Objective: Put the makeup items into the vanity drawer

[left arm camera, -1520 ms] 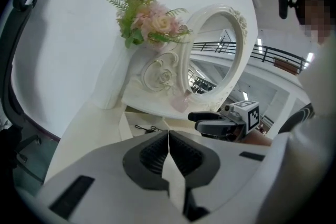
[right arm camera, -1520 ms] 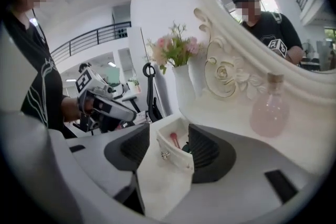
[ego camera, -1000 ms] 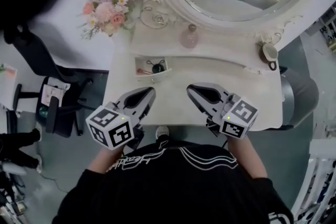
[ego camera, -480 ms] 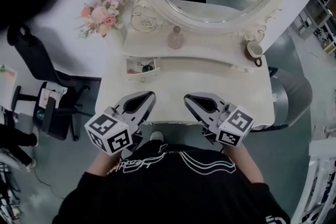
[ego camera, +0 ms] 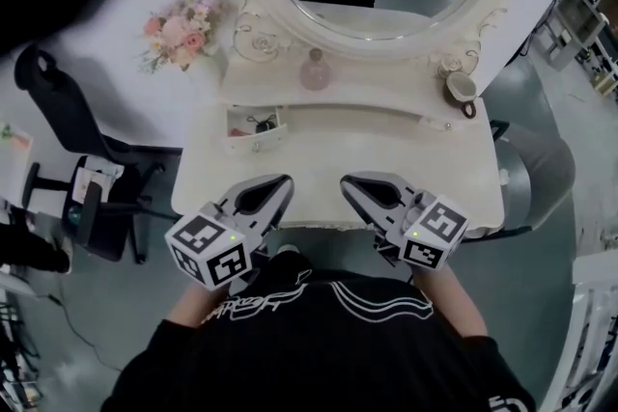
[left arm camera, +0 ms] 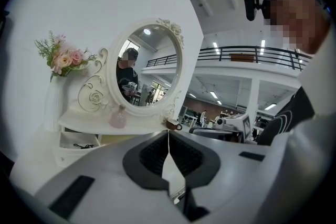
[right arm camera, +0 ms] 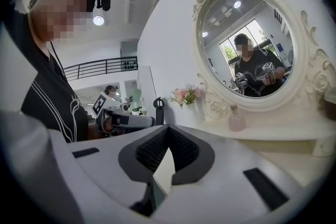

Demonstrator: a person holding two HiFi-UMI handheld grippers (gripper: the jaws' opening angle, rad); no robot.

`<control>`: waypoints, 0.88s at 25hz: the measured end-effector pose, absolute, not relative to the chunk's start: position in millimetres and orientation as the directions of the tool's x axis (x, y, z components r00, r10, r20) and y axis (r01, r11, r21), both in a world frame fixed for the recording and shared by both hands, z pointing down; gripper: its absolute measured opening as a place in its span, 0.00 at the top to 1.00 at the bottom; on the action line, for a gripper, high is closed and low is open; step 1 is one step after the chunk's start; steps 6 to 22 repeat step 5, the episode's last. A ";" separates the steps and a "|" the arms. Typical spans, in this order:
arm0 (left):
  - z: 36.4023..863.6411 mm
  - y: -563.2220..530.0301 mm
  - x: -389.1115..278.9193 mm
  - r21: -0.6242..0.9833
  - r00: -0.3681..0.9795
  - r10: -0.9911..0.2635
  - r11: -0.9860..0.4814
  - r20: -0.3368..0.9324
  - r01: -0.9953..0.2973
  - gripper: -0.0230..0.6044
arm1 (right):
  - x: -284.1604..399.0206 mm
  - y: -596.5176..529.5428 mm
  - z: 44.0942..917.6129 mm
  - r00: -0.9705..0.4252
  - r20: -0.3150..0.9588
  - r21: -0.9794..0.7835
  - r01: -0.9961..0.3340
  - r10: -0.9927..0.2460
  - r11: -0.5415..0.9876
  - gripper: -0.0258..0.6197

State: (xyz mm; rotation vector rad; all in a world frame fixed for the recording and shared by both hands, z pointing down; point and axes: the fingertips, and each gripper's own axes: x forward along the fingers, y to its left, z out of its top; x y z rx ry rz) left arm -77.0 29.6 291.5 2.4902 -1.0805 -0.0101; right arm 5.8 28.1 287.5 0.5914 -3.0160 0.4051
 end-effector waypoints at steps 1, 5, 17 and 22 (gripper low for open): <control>291.3 29.0 -75.5 0.383 0.697 -0.699 -0.608 0.157 -0.696 0.92 | 7.2 27.5 287.3 -0.927 0.090 -0.246 -0.376 -0.365 0.893 0.92; 290.3 25.3 -69.6 0.383 0.695 -0.702 -0.606 0.157 -0.698 0.92 | 13.7 24.4 286.5 -0.926 0.091 -0.250 -0.377 -0.366 0.892 0.92; 290.3 25.3 -69.6 0.383 0.695 -0.702 -0.606 0.157 -0.698 0.92 | 13.7 24.4 286.5 -0.926 0.091 -0.250 -0.377 -0.366 0.892 0.92; 290.3 25.3 -69.6 0.383 0.695 -0.702 -0.606 0.157 -0.698 0.92 | 13.7 24.4 286.5 -0.926 0.091 -0.250 -0.377 -0.366 0.892 0.92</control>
